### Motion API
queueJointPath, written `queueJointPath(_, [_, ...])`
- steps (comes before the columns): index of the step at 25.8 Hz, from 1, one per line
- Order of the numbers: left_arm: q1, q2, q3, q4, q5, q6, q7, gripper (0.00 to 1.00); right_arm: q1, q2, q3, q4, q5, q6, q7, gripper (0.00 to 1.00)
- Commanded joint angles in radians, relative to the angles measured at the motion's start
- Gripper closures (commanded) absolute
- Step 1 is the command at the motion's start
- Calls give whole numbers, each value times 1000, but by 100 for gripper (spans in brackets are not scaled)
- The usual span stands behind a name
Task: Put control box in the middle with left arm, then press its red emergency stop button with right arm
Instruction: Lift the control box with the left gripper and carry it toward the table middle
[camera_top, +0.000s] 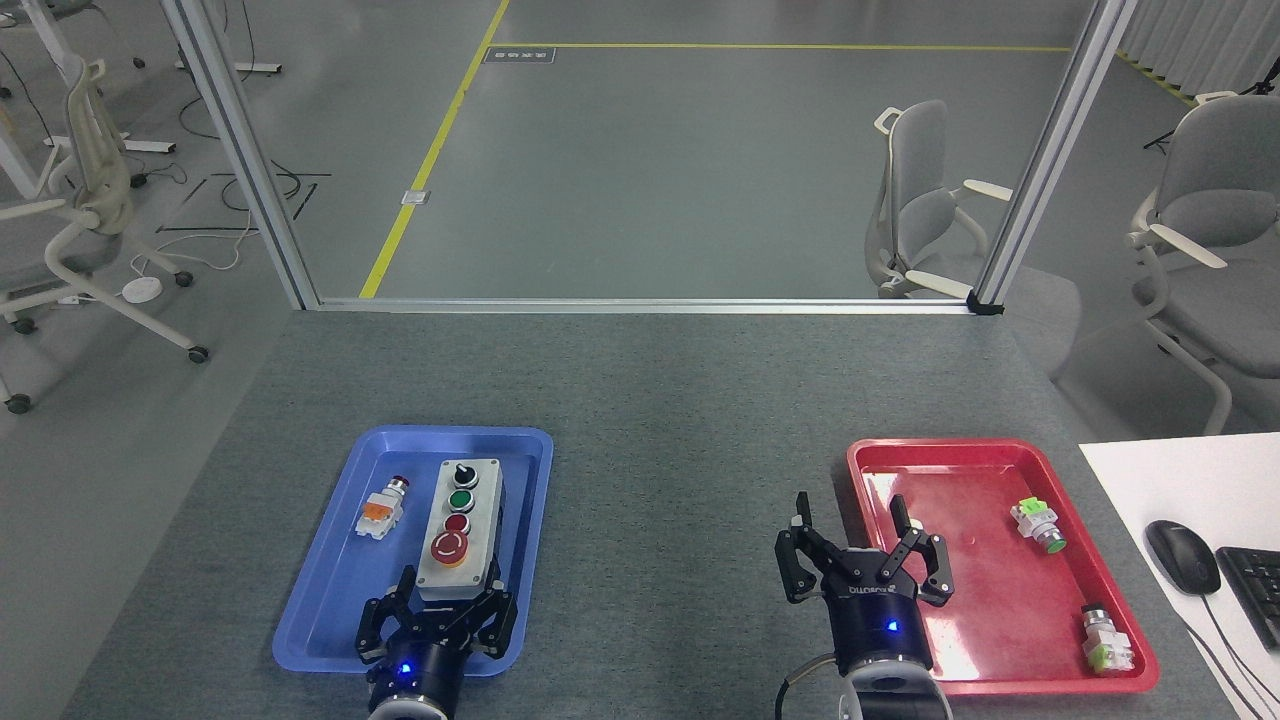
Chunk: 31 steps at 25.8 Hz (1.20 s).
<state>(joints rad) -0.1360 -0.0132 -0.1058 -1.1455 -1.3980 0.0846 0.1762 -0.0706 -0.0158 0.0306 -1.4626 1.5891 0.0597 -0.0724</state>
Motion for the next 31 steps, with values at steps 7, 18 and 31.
queueJointPath(7, [-79, -25, 0, 147, 8, -2, -1, 1, 0, 7, 0, 1, 0, -1, 0, 2])
queueJointPath(18, [-145, -10, -5, 207, 11, -14, -6, 39, -2, 7, 0, 1, 0, -1, 0, 2])
queueJointPath(31, [-94, 18, 5, -121, 116, -137, -3, 100, -2, 2, 2, 1, 0, 0, -1, 2])
